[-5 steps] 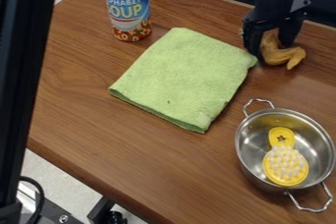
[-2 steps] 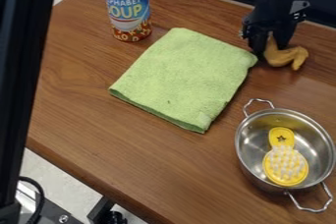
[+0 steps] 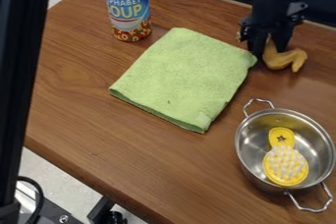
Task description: Move the chicken wing from top of the table to the bottom of the table
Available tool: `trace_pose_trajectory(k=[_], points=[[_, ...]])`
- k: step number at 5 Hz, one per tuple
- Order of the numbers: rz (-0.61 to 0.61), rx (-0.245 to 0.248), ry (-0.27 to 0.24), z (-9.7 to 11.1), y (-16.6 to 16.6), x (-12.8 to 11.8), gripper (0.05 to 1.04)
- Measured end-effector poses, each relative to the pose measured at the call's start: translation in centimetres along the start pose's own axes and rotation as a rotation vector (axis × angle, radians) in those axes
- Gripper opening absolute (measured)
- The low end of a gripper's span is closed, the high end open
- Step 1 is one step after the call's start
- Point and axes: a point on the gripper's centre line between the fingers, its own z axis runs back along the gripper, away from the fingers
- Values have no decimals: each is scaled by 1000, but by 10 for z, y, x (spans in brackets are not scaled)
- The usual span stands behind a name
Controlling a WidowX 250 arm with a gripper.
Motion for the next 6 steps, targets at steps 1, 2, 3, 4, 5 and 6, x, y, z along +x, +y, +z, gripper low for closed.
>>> trace_pose_trajectory(k=[1,2,3,4,5,6], points=[[11,-19,-1,26,3,5,518],[21,-42,-41,54,15,7,518],[3,-39,-21,74,36,3,518],[-9,-24,-33,85,64,1,517],[-66,14,-5,83,104,-3,518],[-129,23,3,84,134,-8,518]])
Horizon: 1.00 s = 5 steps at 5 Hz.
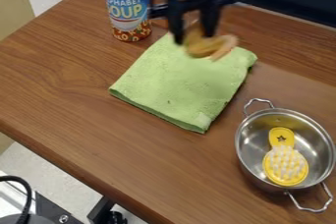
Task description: Move the chicken wing from top of the table to the bottom of the table
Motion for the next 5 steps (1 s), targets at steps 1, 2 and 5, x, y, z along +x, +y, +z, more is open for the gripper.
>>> trace_pose_trajectory(k=[1,2,5], points=[[-92,14,-15,-6,35,-16,518],[-179,35,-7,-27,57,-35,518],[-237,43,-29,-68,55,-69,518]])
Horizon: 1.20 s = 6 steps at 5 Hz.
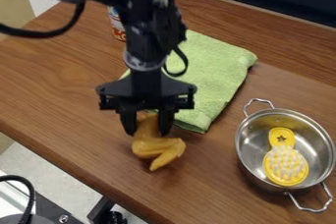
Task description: Move the chicken wing from top of the table to the bottom of the table
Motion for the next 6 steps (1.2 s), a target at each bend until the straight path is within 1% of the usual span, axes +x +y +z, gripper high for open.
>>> trace_pose_trajectory(k=[1,2,3,4,5,6], points=[[21,4,8,-5,-4,-3,518],[27,15,6,-7,-8,-1,564],[36,39,35,-7,-6,-4,847],[48,41,45,-4,-4,0,1006],[54,31,50,-1,-3,4,1000],[84,-13,56,16,-4,9,1000]])
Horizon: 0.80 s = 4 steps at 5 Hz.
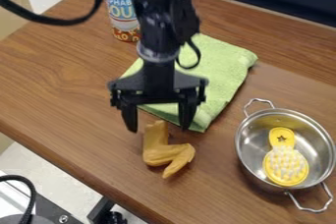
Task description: Move the chicken wing from top of the table to the bottom of the table
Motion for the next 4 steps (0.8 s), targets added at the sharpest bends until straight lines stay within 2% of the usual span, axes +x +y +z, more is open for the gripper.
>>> trace_pose_trajectory(k=[1,2,3,4], points=[[21,-63,-2,25,1,9,1000],[45,-80,-61,32,4,23,1000],[-5,-26,-109,35,7,44,1000],[-112,33,-116,33,8,70,1000]])
